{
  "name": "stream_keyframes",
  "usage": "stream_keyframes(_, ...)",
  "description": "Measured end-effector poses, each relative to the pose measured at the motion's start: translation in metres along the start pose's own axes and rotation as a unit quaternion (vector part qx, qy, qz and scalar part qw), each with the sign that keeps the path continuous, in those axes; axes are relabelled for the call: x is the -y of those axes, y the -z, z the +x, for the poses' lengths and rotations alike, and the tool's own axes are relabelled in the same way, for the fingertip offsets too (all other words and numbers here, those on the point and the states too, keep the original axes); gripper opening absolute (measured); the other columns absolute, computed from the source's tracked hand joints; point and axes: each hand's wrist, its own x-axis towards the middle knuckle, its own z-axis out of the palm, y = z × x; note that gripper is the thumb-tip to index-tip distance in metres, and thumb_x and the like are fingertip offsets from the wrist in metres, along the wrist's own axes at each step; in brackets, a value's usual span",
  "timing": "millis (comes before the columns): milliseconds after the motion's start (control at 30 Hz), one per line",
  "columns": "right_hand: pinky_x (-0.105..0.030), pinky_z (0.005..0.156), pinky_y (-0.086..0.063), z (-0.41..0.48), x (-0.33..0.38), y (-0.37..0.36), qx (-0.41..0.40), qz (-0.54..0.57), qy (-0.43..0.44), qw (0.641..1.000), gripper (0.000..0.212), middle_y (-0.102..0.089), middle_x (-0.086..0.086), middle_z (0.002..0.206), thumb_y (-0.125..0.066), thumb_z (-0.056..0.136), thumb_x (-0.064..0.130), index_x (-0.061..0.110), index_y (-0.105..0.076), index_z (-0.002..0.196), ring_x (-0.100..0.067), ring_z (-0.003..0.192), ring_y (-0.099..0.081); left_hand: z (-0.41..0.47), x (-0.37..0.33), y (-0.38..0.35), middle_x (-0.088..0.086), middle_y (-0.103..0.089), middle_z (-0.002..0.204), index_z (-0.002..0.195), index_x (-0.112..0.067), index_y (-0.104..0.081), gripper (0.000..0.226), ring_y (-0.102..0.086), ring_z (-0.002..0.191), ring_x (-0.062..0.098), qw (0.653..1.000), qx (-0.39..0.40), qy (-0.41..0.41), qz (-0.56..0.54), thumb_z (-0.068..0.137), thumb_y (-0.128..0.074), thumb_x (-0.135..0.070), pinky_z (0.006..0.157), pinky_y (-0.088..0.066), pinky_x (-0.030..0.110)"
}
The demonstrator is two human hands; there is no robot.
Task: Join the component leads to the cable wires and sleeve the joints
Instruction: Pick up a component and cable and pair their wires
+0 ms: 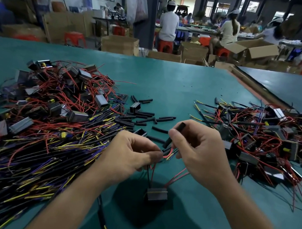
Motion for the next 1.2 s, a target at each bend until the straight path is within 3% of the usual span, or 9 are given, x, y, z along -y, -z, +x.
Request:
stream_keyframes(167, -0.050, 0.054, -0.048, -0.0008, 0.0024, -0.0006, -0.036, -0.012, 0.023, 0.999, 0.023, -0.061, -0.006, 0.059, -0.067, 0.089, 0.023, 0.010, -0.062, 0.071, -0.031, 0.054, -0.055, -0.0007, -0.0017, -0.0024, 0.005, -0.068, 0.061, 0.068, -0.017, -0.076, 0.018, -0.055, 0.054, 0.014, 1.000, -0.009, 0.000, -0.016, 0.077, -0.077, -0.002, 0.046, -0.043, 0.018)
stream_keyframes(333, -0.045, 0.050, -0.049, 0.0017, 0.0017, 0.0000, -0.085, 0.001, 0.021, 0.996, 0.023, -0.065, -0.006, 0.061, -0.068, 0.091, 0.018, 0.009, -0.064, 0.071, -0.027, 0.049, -0.058, -0.0011, -0.0035, -0.0016, 0.000, -0.069, 0.062, 0.077, -0.019, -0.077, 0.019, -0.054, 0.054, 0.011, 1.000, -0.013, -0.003, -0.014, 0.080, -0.074, -0.001, 0.047, -0.043, 0.018)
stream_keyframes(467, -0.031, 0.048, -0.050, -0.0007, 0.0000, -0.0025, -0.052, 0.020, -0.009, 0.998, 0.017, -0.068, 0.000, 0.060, -0.070, 0.089, 0.014, 0.010, -0.066, 0.073, -0.014, 0.047, -0.059, -0.0010, -0.0036, -0.0038, 0.004, -0.067, 0.064, 0.079, -0.020, -0.077, 0.018, -0.053, 0.055, 0.011, 1.000, -0.010, -0.015, -0.001, 0.085, -0.070, -0.004, 0.047, -0.042, 0.018)
stream_keyframes(600, -0.034, 0.048, -0.052, 0.0017, -0.0031, -0.0016, -0.019, 0.021, -0.025, 0.999, 0.016, -0.068, 0.000, 0.062, -0.066, 0.092, 0.011, 0.010, -0.065, 0.076, -0.022, 0.046, -0.060, -0.0002, -0.0012, -0.0038, 0.011, -0.069, 0.064, 0.079, -0.015, -0.076, 0.017, -0.057, 0.051, 0.008, 0.999, -0.010, -0.034, 0.013, 0.088, -0.066, -0.005, 0.046, -0.043, 0.016)
stream_keyframes(800, -0.030, 0.047, -0.051, 0.0066, -0.0032, 0.0067, -0.046, 0.049, -0.037, 0.997, 0.018, -0.067, 0.000, 0.062, -0.060, 0.096, 0.008, 0.008, -0.061, 0.078, -0.015, 0.043, -0.056, 0.0005, -0.0017, -0.0034, 0.021, -0.067, 0.068, 0.081, -0.011, -0.073, 0.018, -0.057, 0.053, 0.007, 0.999, -0.018, -0.038, 0.021, 0.090, -0.062, 0.000, 0.047, -0.045, 0.015)
stream_keyframes(933, -0.022, 0.047, -0.048, 0.0034, -0.0018, 0.0018, -0.004, 0.038, -0.036, 0.999, 0.017, -0.065, 0.001, 0.060, -0.060, 0.095, 0.007, 0.010, -0.061, 0.078, -0.015, 0.044, -0.057, 0.0004, -0.0021, -0.0038, 0.014, -0.065, 0.066, 0.081, -0.012, -0.072, 0.019, -0.055, 0.049, 0.005, 0.999, -0.008, -0.036, 0.015, 0.091, -0.061, -0.001, 0.045, -0.045, 0.016)
stream_keyframes(1200, -0.028, 0.049, -0.049, 0.0031, -0.0019, 0.0046, 0.014, -0.002, -0.034, 0.999, 0.017, -0.064, 0.007, 0.059, -0.064, 0.093, 0.011, 0.016, -0.062, 0.077, -0.020, 0.047, -0.060, 0.0016, 0.0014, -0.0032, 0.000, -0.066, 0.060, 0.080, -0.010, -0.074, 0.012, -0.057, 0.050, 0.004, 0.999, -0.007, -0.032, 0.006, 0.088, -0.066, -0.004, 0.047, -0.045, 0.017)
